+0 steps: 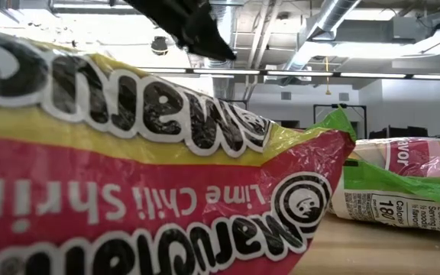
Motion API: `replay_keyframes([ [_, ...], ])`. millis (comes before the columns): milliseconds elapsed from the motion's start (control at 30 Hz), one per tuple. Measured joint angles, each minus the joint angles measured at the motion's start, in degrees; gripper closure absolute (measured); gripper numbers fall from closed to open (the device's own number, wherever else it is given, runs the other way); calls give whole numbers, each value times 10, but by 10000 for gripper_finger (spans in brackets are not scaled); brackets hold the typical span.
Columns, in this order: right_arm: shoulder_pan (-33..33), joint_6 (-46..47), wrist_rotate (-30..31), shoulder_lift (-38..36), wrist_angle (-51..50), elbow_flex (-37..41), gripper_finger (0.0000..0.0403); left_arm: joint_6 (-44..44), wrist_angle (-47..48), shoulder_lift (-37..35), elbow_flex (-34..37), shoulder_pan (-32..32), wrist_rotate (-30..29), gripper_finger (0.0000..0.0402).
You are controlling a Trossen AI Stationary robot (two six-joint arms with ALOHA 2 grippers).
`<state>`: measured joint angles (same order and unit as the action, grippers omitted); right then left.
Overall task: Pick & Place Food Item
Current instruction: Put the white spice bottle into the transparent bin
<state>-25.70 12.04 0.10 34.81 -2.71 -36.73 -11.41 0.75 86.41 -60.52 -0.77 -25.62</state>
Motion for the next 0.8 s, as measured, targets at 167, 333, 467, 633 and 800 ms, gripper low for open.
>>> replay_keyframes([
  [167,0,0,0,0,-1,0,188,5,61,37,-27,-45,10,107],
  [333,-2,0,0,0,-3,0,188,43,122,54,-27,-88,82,107],
  [467,-2,0,0,0,-3,0,188,50,120,53,-27,-105,141,107],
  [633,-2,0,-1,0,-3,0,188,61,148,53,-26,-125,196,107],
  [800,-2,0,-1,0,-3,0,188,70,148,53,-22,-131,201,107],
])
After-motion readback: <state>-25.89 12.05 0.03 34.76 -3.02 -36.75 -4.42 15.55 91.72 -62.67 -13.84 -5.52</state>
